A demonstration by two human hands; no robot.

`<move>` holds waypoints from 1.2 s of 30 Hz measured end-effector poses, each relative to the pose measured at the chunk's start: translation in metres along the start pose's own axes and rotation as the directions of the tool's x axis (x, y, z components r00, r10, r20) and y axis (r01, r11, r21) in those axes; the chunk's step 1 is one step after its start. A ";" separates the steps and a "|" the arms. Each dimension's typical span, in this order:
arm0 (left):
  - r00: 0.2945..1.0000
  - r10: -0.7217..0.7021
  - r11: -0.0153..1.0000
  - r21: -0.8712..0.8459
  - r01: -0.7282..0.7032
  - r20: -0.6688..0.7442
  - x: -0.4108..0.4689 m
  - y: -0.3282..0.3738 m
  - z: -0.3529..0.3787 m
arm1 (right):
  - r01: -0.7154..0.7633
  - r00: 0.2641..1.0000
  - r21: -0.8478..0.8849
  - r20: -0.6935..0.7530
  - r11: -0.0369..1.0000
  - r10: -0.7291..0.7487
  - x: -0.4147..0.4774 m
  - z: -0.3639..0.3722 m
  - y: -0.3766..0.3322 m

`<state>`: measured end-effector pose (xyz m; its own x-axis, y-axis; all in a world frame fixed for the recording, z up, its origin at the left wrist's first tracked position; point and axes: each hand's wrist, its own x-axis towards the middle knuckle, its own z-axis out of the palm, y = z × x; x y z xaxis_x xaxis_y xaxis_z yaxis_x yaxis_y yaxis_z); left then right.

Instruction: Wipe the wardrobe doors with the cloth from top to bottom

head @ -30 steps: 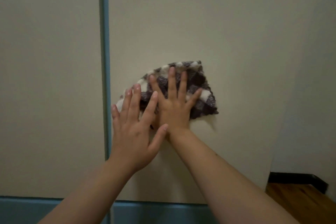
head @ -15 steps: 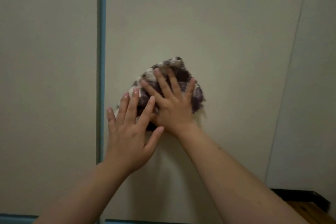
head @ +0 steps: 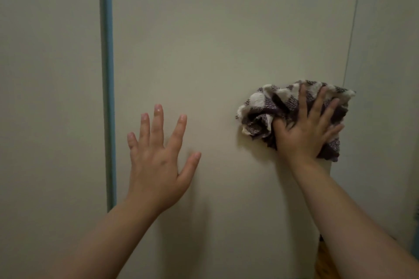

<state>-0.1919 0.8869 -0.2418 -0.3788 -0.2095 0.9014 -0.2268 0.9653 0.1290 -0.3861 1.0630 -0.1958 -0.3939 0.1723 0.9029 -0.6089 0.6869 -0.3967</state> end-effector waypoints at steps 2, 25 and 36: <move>1.000 0.011 1.000 0.001 -0.011 0.009 0.001 0.000 0.000 | -0.024 1.000 0.009 0.007 1.000 0.024 0.000 0.001 -0.009; 0.992 0.050 0.999 -0.003 -0.051 -0.119 0.008 -0.029 -0.037 | 0.746 0.664 -0.059 0.127 0.663 -0.737 -0.051 0.046 -0.216; 0.993 0.072 0.994 0.084 -0.064 -0.090 0.063 -0.026 -0.050 | 0.651 0.758 -0.055 -0.004 0.757 -0.653 0.025 0.028 -0.205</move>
<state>-0.1653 0.8568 -0.1680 -0.3120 -0.1250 0.9418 -0.2768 0.9603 0.0357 -0.2899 0.9065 -0.0966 0.1019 -0.3146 0.9437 -0.6791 0.6712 0.2971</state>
